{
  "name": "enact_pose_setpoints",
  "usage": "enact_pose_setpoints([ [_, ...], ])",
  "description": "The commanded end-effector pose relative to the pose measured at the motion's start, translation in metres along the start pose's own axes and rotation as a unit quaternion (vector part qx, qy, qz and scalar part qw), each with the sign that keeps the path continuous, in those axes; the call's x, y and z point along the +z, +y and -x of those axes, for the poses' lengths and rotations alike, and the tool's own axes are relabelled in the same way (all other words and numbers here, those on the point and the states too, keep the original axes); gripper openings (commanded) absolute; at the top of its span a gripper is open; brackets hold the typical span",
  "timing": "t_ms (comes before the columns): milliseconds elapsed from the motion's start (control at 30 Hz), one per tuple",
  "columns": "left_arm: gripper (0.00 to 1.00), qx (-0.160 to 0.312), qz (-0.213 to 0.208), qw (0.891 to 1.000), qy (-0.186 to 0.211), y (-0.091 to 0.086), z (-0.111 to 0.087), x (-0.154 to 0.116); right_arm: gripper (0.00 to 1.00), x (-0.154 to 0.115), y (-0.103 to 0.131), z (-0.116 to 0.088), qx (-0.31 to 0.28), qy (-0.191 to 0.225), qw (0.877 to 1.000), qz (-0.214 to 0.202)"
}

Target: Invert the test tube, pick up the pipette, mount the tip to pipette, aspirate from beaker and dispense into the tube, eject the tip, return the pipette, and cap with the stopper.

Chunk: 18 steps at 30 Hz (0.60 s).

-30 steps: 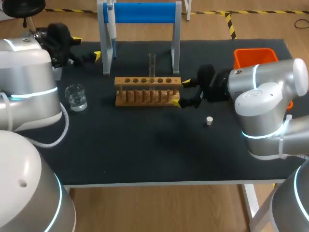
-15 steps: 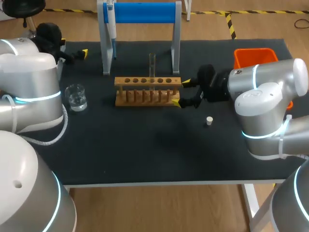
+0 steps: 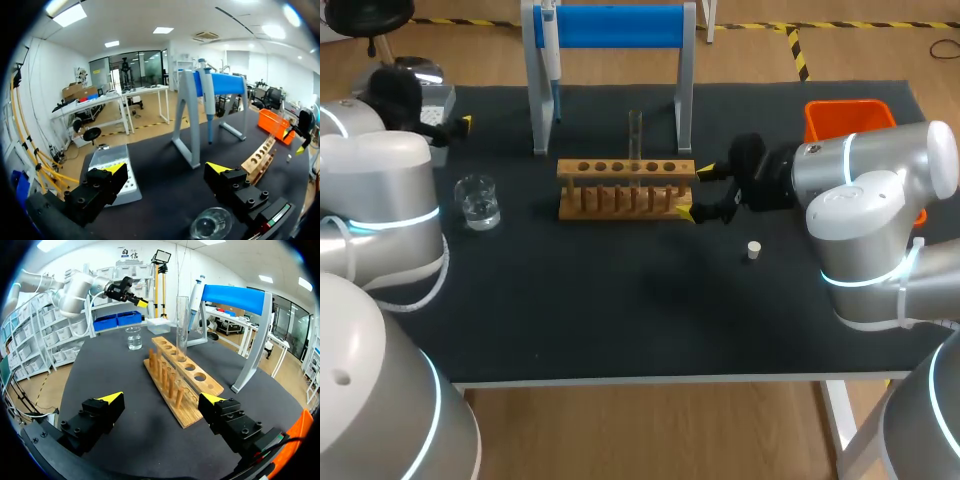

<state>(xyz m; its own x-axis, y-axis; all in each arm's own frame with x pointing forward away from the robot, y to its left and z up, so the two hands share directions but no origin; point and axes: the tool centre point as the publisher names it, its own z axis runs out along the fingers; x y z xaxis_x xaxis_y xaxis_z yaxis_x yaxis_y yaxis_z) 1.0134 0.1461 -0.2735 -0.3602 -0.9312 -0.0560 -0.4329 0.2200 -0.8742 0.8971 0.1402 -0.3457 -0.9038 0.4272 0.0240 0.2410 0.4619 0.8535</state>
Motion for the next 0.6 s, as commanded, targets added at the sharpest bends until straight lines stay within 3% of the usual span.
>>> enact_pose_setpoints([
  [33,1.0,-0.005,-0.007,1.0,-0.008,0.012,0.008,0.0,1.0,-0.001,0.0,0.0,0.0,0.0,1.0,0.0],
  [600,1.0,-0.039,0.017,0.998,-0.055,0.052,0.057,-0.01,1.0,-0.001,0.0,0.0,0.0,0.0,1.0,0.0],
])
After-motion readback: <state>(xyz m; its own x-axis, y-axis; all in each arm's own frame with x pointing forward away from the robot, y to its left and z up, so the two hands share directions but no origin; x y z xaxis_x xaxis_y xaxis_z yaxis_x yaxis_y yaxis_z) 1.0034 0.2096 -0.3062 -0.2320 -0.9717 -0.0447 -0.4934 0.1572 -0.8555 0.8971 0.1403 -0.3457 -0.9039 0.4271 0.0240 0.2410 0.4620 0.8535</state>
